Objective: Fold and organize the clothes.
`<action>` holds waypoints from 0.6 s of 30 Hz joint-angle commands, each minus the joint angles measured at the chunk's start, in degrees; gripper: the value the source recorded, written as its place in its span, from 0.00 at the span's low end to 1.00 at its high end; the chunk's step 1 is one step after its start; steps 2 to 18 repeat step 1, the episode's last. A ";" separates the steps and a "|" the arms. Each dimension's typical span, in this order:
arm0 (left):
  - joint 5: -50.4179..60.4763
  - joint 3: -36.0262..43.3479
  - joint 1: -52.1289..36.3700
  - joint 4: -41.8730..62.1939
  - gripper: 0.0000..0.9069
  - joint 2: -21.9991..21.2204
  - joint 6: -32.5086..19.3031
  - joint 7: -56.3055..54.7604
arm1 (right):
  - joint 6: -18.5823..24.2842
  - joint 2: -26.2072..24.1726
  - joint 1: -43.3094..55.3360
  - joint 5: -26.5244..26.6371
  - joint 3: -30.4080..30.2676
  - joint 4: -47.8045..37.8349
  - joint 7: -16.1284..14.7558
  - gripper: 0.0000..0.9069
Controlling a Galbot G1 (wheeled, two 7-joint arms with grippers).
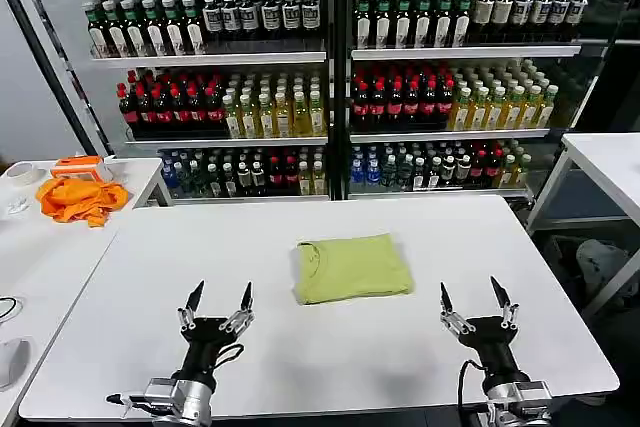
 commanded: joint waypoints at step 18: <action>0.24 -0.14 0.17 -0.33 1.00 -0.02 0.18 0.12 | -5.71 0.60 -0.22 5.70 0.23 1.79 1.07 1.00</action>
